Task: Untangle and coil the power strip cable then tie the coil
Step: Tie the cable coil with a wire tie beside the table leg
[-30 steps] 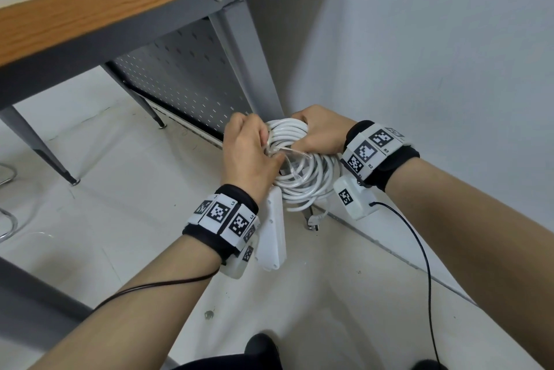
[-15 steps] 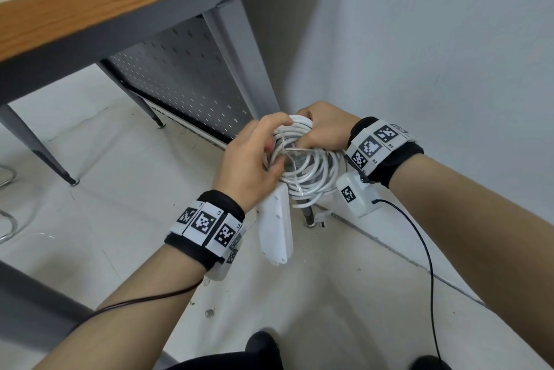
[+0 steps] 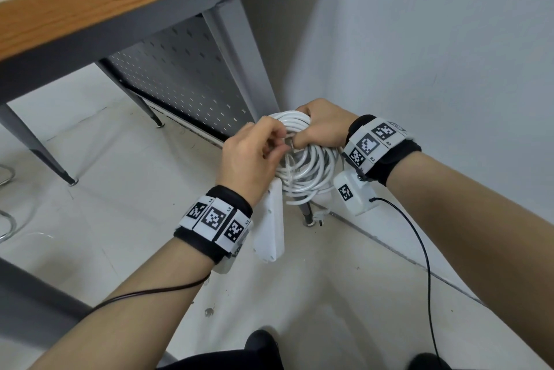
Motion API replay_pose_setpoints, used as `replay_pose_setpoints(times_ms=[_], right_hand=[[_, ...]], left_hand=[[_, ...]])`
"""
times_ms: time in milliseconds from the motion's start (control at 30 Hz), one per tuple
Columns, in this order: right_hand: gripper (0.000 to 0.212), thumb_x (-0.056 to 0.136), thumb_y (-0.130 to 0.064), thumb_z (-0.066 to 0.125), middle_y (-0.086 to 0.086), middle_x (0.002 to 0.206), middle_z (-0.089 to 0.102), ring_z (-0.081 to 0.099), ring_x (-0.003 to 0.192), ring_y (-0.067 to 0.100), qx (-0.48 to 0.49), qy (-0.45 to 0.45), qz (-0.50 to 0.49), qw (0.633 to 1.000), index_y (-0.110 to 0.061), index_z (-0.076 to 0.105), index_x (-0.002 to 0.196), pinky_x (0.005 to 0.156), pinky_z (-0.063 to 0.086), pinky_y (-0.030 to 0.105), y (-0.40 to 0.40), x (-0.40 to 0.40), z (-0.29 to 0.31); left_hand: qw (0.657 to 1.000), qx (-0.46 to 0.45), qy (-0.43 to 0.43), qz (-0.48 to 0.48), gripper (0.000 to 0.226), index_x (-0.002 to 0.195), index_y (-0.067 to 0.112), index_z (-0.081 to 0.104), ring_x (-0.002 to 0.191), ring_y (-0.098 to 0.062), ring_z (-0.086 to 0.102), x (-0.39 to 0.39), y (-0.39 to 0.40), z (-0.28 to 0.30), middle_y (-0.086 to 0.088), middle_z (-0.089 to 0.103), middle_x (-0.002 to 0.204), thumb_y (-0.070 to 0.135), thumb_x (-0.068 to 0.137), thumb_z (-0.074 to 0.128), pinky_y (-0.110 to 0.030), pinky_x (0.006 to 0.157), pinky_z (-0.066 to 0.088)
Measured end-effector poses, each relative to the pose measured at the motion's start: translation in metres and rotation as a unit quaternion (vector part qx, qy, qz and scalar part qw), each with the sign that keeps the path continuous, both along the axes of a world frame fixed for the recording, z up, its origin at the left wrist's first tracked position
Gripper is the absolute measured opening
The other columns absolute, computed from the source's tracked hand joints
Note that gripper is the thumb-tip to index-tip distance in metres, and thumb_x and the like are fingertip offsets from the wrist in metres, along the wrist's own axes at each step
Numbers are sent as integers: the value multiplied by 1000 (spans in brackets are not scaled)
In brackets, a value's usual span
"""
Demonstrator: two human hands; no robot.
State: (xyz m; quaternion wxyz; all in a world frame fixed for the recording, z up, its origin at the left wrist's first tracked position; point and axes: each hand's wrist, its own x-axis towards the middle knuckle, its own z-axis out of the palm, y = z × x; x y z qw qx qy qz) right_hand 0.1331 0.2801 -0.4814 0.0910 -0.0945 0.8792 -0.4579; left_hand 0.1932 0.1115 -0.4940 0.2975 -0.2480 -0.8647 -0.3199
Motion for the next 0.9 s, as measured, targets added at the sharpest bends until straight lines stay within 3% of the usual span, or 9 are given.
replay_pose_setpoints(times_ms=[133, 300, 433, 567, 667, 733, 800, 900], right_hand=[[22, 68, -2, 72, 7, 75, 69, 64, 62, 18, 12, 2, 5, 1000, -6, 69, 89, 61, 52, 27, -3, 0, 2], [20, 68, -3, 73, 8, 77, 70, 66, 64, 19, 18, -2, -4, 1000, -9, 68, 86, 65, 55, 32, -4, -1, -3], [17, 68, -4, 72, 5, 72, 69, 65, 61, 18, 24, 1, -2, 1000, -11, 67, 82, 62, 54, 29, -6, -2, -2], [17, 67, -3, 72, 5, 70, 68, 65, 59, 19, 23, 4, 8, 1000, -12, 66, 80, 60, 55, 31, -9, 0, 0], [20, 64, -3, 74, 8, 71, 71, 69, 61, 22, 20, 6, 26, 999, -11, 66, 80, 61, 58, 36, -12, 2, 1], [22, 66, -2, 73, 12, 77, 72, 70, 65, 25, 29, 8, 39, 999, -8, 67, 87, 63, 60, 40, -14, 3, 1], [24, 67, -2, 72, 12, 79, 73, 70, 65, 25, 35, 8, 54, 998, -7, 67, 90, 63, 60, 39, -16, 5, 2], [26, 69, -3, 73, 9, 78, 72, 69, 63, 19, 40, 11, 71, 997, -9, 67, 93, 58, 58, 30, -18, 6, 4]], left_hand=[[1000, 10, 6, 10, 22, 78, 4, 65, 61, -12, 50, -4, -4, 0, -1, 61, 74, -2, 68, 83, -24, 60, 47], [999, -36, 41, 4, 13, 81, 5, 75, 70, -22, 66, -1, -12, -5, -5, 72, 77, 3, 71, 83, -35, 67, 57], [1000, -26, 12, 0, 12, 79, 6, 70, 67, -18, 61, -1, -15, -4, -4, 68, 78, -1, 74, 78, -37, 64, 54], [995, 20, -34, 90, 40, 81, 18, 49, 67, -2, 41, -9, -15, -2, 8, 49, 82, 15, 66, 86, -16, 63, 37], [986, 47, -86, 135, 61, 95, 25, 40, 76, -3, 41, -13, -14, -4, 8, 44, 92, 27, 58, 88, -11, 67, 35], [981, 48, -117, 147, 70, 107, 24, 41, 93, -15, 45, -15, -12, -6, 1, 45, 104, 32, 54, 86, -16, 79, 39], [975, 40, -144, 164, 80, 120, 22, 44, 108, -25, 44, -18, -14, -9, -5, 46, 115, 36, 53, 85, -32, 91, 43], [969, 9, -189, 160, 81, 127, 24, 49, 115, -25, 47, -20, -18, -10, -5, 53, 121, 44, 55, 80, -39, 98, 44]])
